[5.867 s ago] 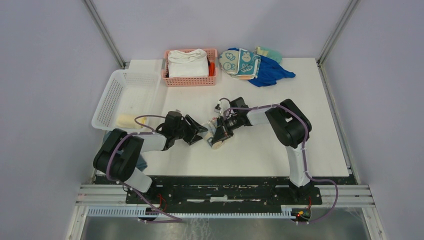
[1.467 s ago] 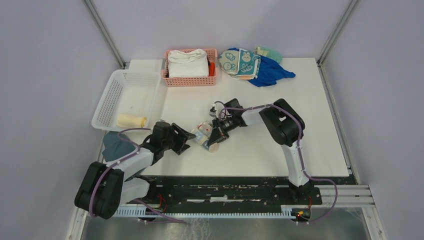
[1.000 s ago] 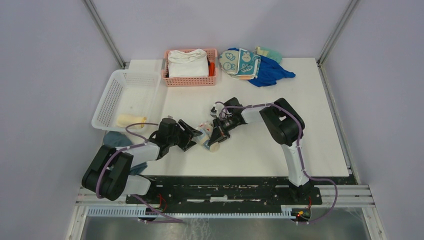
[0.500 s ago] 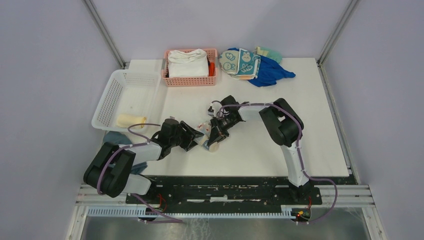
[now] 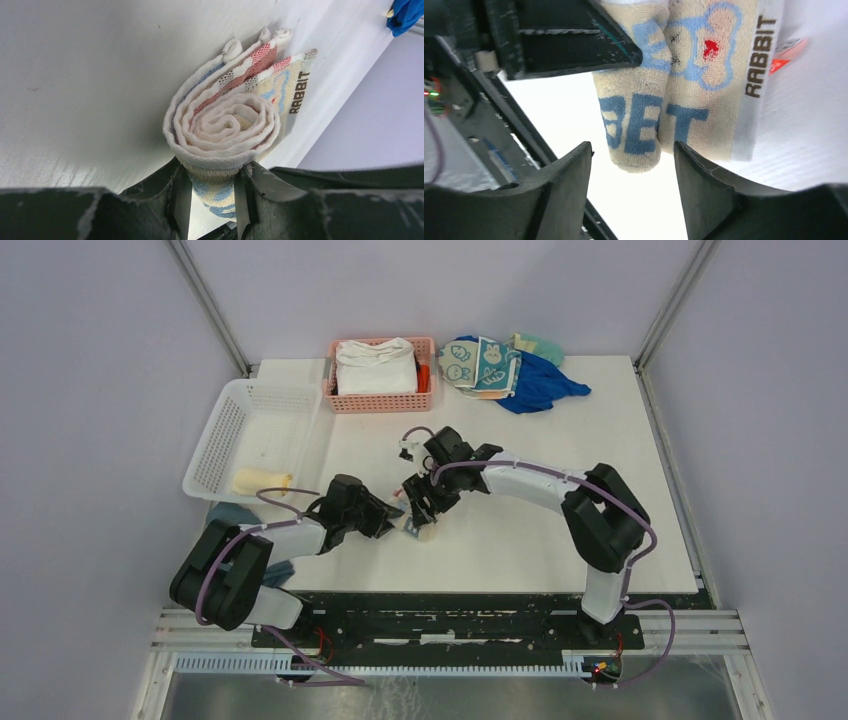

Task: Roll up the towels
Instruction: Roll the towel at the center of the board.

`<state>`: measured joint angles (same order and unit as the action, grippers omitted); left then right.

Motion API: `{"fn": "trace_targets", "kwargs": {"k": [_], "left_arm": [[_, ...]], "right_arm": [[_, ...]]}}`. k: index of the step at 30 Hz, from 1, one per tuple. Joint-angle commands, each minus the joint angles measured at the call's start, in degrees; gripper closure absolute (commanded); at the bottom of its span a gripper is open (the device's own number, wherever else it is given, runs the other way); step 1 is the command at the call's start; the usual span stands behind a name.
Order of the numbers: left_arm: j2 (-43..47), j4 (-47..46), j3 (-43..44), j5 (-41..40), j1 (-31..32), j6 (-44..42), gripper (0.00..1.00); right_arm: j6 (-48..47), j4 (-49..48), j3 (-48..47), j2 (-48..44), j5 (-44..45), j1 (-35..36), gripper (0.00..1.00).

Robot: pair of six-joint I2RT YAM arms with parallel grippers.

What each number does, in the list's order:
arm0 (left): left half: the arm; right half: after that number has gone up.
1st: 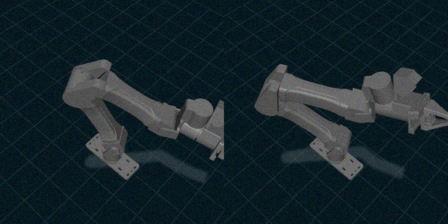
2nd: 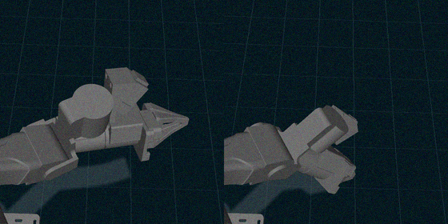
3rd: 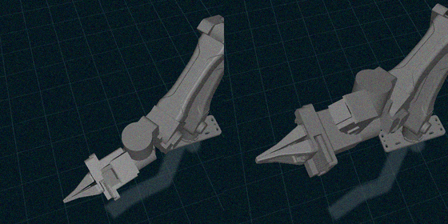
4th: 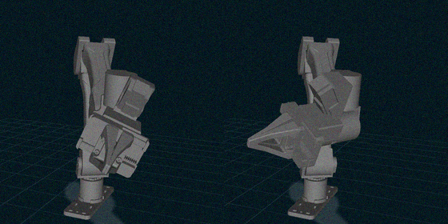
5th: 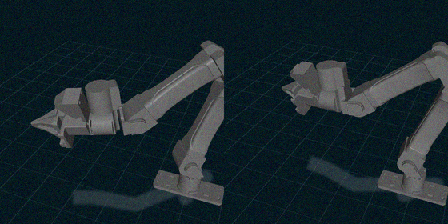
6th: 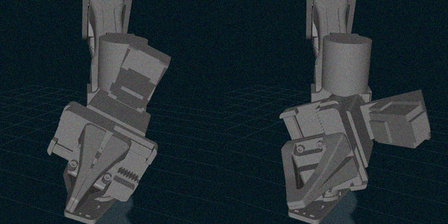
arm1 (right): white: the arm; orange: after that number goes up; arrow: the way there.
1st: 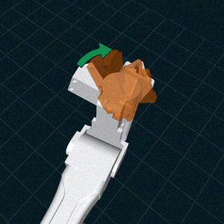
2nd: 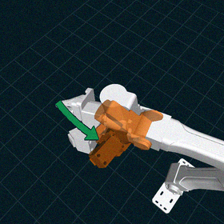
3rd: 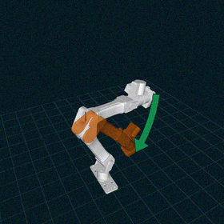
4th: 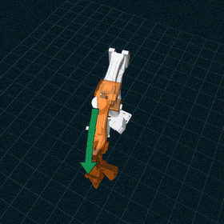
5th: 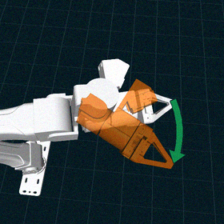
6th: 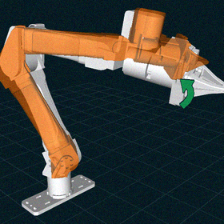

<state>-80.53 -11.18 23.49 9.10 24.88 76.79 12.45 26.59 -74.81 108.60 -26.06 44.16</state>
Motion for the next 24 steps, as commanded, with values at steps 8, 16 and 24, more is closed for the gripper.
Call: {"fn": "trace_targets", "kwargs": {"k": [8,16,24], "left_arm": [[-0.22,16.14,2.93,-6.46,-0.37,-0.5,0.66],[-0.56,16.33,3.67,-5.13,-0.41,-0.33,0.65],[-1.19,14.8,3.76,-3.46,-0.68,-0.67,0.65]], "right_arm": [[-14.72,-7.91,6.31,-10.31,29.83,13.98,0.32],[-18.18,-10.37,6.79,-4.35,33.44,18.28,0.4],[-20.09,-9.33,7.04,3.12,36.96,18.6,0.41]]}}
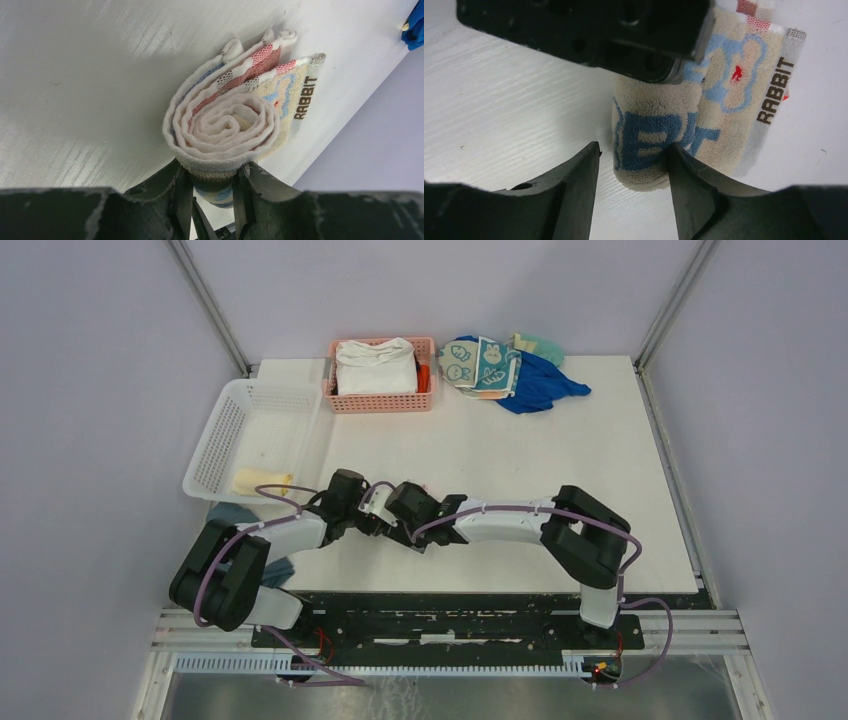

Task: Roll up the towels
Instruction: Roll the towel at the center of the board.

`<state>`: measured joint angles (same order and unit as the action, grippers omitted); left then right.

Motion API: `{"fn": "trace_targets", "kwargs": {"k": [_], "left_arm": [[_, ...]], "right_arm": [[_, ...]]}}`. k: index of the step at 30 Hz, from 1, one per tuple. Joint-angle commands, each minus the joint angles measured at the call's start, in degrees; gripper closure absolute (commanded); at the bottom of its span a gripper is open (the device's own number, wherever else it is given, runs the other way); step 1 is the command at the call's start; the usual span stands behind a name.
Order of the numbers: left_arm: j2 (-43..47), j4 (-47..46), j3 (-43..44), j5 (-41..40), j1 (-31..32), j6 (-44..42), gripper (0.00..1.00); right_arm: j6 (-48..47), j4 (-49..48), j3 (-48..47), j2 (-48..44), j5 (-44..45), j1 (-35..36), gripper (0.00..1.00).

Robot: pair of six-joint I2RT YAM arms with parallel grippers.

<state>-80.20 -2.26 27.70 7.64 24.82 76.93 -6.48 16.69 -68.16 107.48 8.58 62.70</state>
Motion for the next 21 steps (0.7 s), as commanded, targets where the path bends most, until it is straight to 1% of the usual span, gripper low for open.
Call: {"fn": "trace_targets", "kwargs": {"k": [1,3,5,7,8,9,12,14,16,18,21], "left_arm": [[-1.76,5.45,-0.52,-1.59,-0.82,-1.0,0.65],[-2.24,3.88,-0.55,-0.72,-1.23,-1.79,0.65],[-2.67,2.26,-0.42,0.48,-1.69,-2.77,0.64],[-2.51,0.96,-0.43,1.45,-2.0,-3.79,0.6],[-1.99,0.48,-0.47,1.57,-2.21,-4.13,0.57],[-1.52,-0.07,-0.65,1.6,-2.37,-4.46,0.53],[1.95,-0.95,-1.54,1.19,-3.08,-5.48,0.41],[4.6,-1.24,-1.98,0.5,-3.55,-6.38,0.33],[7.4,-1.64,-2.84,-0.01,-4.13,-7.01,0.29],[10.6,-1.91,-4.17,-0.27,-4.9,-6.96,0.26],[15.97,-2.01,-7.19,-0.6,-6.02,-6.27,0.24]], "right_arm": [[-1.23,0.43,0.77,4.71,2.59,0.09,0.42],[-1.41,0.21,1.4,5.65,3.24,0.14,0.46],[-1.62,1.15,1.23,6.88,3.63,0.07,0.54],[-1.71,2.69,0.69,7.53,3.17,-0.02,0.65],[-1.51,4.07,0.28,7.45,2.14,-0.29,0.71],[-1.14,4.63,-0.03,6.9,0.07,-0.52,0.75],[1.09,7.29,-0.89,4.23,-8.54,-2.68,0.89],[3.08,8.86,-2.14,3.06,-16.36,-5.2,0.96],[4.68,9.87,-3.31,2.59,-24.23,-7.7,0.99],[5.99,10.85,-4.56,2.89,-32.59,-10.04,0.99],[8.87,11.18,-6.41,4.4,-42.42,-13.5,1.0]]}}
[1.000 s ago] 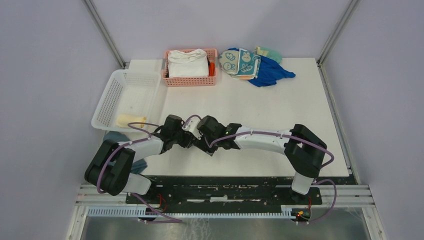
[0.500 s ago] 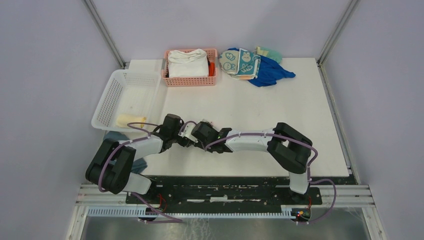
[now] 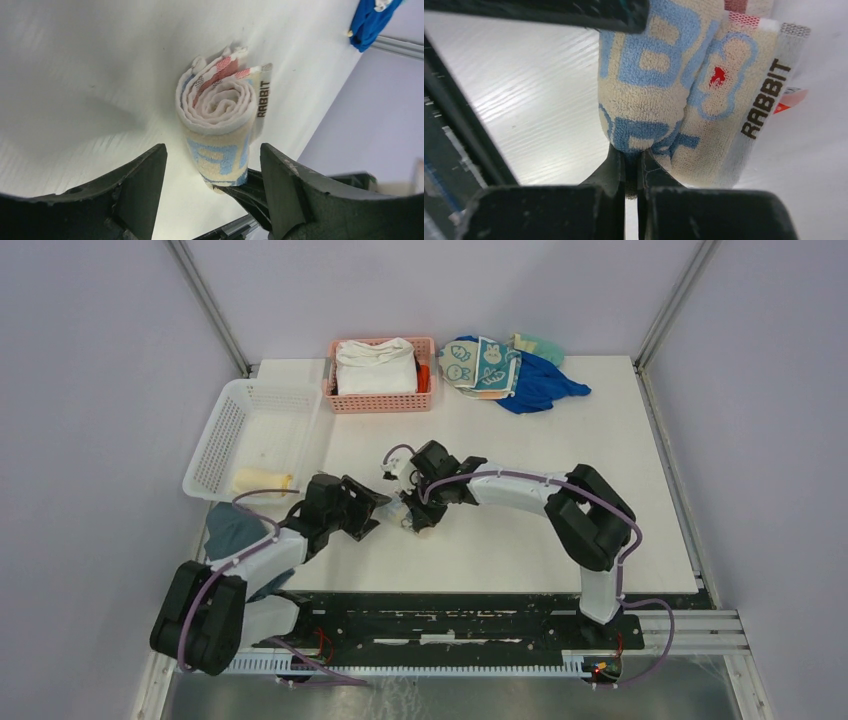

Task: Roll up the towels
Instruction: Roll the towel at the center of the board.

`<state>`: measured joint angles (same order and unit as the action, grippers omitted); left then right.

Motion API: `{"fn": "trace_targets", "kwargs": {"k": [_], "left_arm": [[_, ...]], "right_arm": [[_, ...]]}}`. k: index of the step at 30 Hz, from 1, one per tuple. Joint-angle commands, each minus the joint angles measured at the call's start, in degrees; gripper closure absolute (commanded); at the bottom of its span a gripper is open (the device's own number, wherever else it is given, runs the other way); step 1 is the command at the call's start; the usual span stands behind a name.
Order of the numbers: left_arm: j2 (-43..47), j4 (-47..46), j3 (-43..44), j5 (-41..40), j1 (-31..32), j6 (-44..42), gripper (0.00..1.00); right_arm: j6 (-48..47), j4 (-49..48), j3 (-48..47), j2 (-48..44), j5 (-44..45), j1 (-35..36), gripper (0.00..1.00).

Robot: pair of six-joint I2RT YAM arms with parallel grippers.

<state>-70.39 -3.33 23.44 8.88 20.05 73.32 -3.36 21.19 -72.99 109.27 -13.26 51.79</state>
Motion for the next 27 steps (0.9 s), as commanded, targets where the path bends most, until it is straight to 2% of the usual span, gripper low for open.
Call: {"fn": "trace_targets", "kwargs": {"k": [1,6,14,20,25,27], "left_arm": [[7.96,-0.97,-3.91,-1.94,-1.4,-2.42,0.24],[13.4,-3.36,-7.69,0.4,-1.51,-1.55,0.23],[10.41,-5.88,-9.51,4.63,-1.42,0.6,0.25],[5.46,-10.75,-9.41,5.12,-1.16,1.19,0.29],[-1.0,-13.34,-7.41,5.09,-0.93,0.9,0.37],[-3.12,-13.24,-6.75,5.0,-0.7,1.01,0.41]], "right_arm": [[6.82,6.49,-2.07,3.28,-23.83,-3.49,1.0],[13.97,2.6,-4.0,8.1,-36.14,-7.55,0.99],[28.87,-7.43,-3.12,15.96,-46.11,-12.24,0.99],[35.81,-10.52,-1.96,21.1,-46.65,-13.98,0.99],[33.41,-7.16,-2.45,20.2,-44.1,-13.95,0.94],[31.0,-4.63,-2.69,18.5,-41.47,-13.9,0.88]]}}
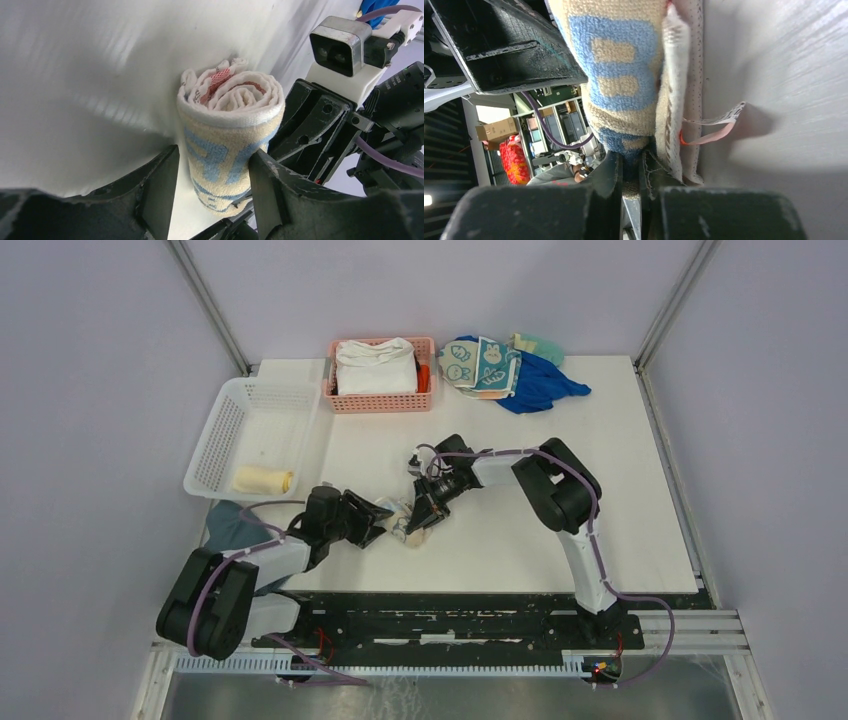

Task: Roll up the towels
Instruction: Roll the towel at the center of the board.

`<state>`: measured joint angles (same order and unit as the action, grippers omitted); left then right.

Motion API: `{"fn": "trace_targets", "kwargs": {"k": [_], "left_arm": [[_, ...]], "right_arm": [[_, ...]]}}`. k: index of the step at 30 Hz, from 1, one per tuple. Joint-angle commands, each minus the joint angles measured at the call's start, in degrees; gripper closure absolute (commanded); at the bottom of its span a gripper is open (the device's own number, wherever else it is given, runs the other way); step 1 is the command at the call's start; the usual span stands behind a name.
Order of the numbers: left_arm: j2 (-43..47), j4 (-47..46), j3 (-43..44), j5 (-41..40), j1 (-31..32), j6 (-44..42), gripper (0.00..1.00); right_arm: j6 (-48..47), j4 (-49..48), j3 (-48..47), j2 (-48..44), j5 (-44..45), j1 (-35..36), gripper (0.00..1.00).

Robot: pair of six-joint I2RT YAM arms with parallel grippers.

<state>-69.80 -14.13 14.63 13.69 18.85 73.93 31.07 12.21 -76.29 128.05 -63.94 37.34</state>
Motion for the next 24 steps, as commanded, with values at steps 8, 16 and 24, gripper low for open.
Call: {"fn": "trace_targets", "kwargs": {"k": [8,16,24], "left_arm": [[-7.54,7.36,4.11,-3.17,0.67,0.81,0.49],[-7.47,13.09,6.76,-5.27,0.68,-1.0,0.49],[-7.48,14.37,7.2,-5.46,0.75,-1.23,0.48]], "right_arm": [[-12.07,11.25,1.45,-12.92,25.21,1.95,0.57],[-22.4,13.55,2.13,-26.27,50.74,11.3,0.31],[-29.64,10.63,2.82,-25.85,62.94,19.92,0.32]]}}
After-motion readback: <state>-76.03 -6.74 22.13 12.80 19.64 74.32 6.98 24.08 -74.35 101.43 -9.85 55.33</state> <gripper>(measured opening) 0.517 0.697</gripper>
